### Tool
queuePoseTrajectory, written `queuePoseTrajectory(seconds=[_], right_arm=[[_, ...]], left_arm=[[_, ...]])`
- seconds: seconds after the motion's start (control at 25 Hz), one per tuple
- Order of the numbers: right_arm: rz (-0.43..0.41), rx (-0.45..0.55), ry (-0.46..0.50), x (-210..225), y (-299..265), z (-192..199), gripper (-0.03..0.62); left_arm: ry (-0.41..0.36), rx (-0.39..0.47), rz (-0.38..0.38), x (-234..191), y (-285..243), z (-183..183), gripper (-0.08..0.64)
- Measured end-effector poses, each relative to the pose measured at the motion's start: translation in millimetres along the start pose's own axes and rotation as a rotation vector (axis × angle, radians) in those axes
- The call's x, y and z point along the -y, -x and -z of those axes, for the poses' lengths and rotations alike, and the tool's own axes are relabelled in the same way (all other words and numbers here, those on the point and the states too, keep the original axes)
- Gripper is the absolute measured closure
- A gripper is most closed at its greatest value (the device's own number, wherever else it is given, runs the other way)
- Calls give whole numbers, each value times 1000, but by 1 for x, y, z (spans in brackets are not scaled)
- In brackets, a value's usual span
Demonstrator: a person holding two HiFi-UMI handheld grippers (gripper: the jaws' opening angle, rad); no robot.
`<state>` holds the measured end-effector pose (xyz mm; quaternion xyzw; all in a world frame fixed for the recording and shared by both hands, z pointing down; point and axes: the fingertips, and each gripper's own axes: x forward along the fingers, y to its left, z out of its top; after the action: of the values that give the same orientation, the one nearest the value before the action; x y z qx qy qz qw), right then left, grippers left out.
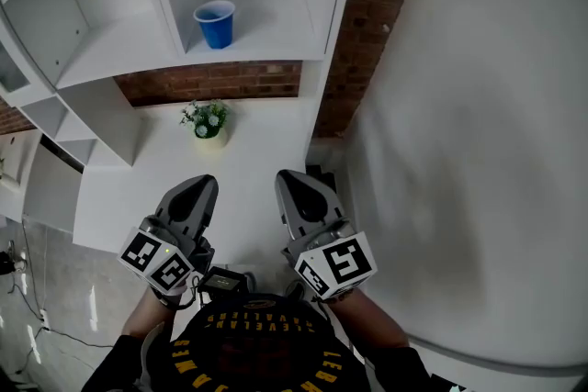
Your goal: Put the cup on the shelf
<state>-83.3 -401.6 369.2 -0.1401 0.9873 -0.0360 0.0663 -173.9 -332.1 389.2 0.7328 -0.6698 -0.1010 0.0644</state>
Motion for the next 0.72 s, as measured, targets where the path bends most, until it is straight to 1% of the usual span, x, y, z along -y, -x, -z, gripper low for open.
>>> queuePoseTrajectory(seconds=[0.12, 0.44, 0.72], right_arm=[[-4, 14, 3, -3, 2, -2, 600], [1, 26, 24, -8, 8, -4, 600], [6, 20, 32, -12, 15, -4, 600]], left_arm=[[-34, -8, -1, 1, 2, 2, 555], [-61, -19, 1, 7, 5, 5, 555], [-53, -18, 6, 11, 8, 5, 555]])
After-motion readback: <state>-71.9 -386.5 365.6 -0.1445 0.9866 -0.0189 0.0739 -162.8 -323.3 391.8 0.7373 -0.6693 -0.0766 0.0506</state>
